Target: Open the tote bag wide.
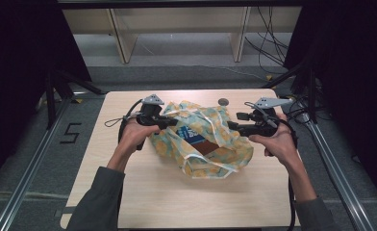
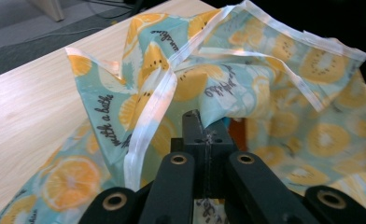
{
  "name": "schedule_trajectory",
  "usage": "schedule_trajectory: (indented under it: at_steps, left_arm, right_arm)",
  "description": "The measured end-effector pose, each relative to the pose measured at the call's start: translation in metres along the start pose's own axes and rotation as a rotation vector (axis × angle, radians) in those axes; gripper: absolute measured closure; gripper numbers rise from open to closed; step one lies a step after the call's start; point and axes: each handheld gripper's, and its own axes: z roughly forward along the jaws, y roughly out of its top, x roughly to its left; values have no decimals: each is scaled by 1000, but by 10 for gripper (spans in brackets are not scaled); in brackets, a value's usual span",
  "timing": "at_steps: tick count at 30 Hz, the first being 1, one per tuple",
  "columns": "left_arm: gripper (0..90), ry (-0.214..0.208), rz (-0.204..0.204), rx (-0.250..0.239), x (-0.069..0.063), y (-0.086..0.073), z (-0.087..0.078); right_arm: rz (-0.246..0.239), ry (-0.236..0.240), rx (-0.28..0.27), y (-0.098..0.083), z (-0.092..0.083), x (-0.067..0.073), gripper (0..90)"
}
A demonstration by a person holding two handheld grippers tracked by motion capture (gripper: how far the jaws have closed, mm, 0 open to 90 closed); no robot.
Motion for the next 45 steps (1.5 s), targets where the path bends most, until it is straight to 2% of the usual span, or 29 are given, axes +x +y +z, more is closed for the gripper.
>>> schedule_trajectory:
  at_steps: [1,4,7,8,10,11,12,13,14,15,16,17,20,22,23,25,26,28,29,32,33,34,35,36,38,40,41,44,45]
  left_arm:
    - [897,3,-24,9,7,0,6]
    - [896,6,-41,18,12,-4,11]
    - [896,9,-44,27,14,-6,12]
    - [896,4,-43,24,14,-7,12]
    - [894,0,-42,21,14,-8,11]
    - [894,-4,-34,36,13,-11,12]
    - [893,-4,-34,36,13,-11,12]
    - [893,1,-27,42,13,-12,11]
    - [893,-10,-22,37,13,-15,9]
    - [892,-12,-22,36,12,-16,9]
    - [892,-13,-16,40,12,-17,8]
    - [892,-15,-2,44,11,-18,7]
    - [892,-37,18,31,8,-23,4]
    - [892,-56,35,29,7,-27,2]
    - [892,-63,43,20,6,-28,1]
    - [891,-65,38,0,7,-30,1]
    - [890,-64,38,7,8,-31,1]
    - [890,-52,37,11,9,-31,3]
    - [890,-47,28,14,11,-30,6]
    - [888,-32,4,8,9,-28,9]
    - [887,-26,11,14,9,-27,10]
    - [886,-27,19,15,8,-26,11]
    - [886,-16,17,14,8,-25,11]
    - [886,-16,8,15,8,-24,12]
    - [885,-4,5,24,7,-22,14]
    - [882,-4,-3,20,6,-20,15]
    - [881,3,0,21,5,-19,16]
    - [877,0,13,39,2,-16,20]
    - [874,1,20,42,1,-15,21]
  right_arm:
    - [-35,5,31,-3,3,5,422]
    - [-82,-43,108,-13,19,8,391]
    - [-92,-45,178,-25,39,4,374]
    - [-101,-44,207,-27,45,4,404]
    - [-165,-58,245,-32,56,1,657]
    - [-184,-72,235,-32,61,-1,769]
    - [-184,-72,235,-32,61,-1,769]
    - [-192,-80,227,-31,63,-5,869]
    - [-174,-82,171,-24,66,-17,900]
    - [-164,-75,165,-19,66,-23,900]
    - [-120,-106,140,-16,67,-27,900]
    - [-139,-126,146,-12,69,-38,900]
    - [-33,-203,135,-8,76,-64,900]
    - [14,-236,213,-15,85,-83,900]
    - [28,-259,227,-22,94,-90,900]
    - [102,-218,305,-36,104,-97,900]
    - [35,-231,338,-46,108,-103,900]
    - [16,-230,360,-51,111,-101,900]
    - [-16,-232,382,-54,111,-97,895]
    - [23,-243,340,-44,94,-95,754]
    - [119,-241,267,-37,88,-87,711]
    - [103,-261,245,-30,78,-85,672]
    - [80,-248,185,-22,68,-81,654]
    - [107,-211,177,-14,57,-74,624]
    - [49,-196,112,-3,42,-61,569]
    - [31,-142,77,2,37,-47,544]
    - [41,-89,89,1,37,-37,536]
    - [-16,0,133,-8,54,-12,481]
    - [-19,26,167,-11,61,-3,457]
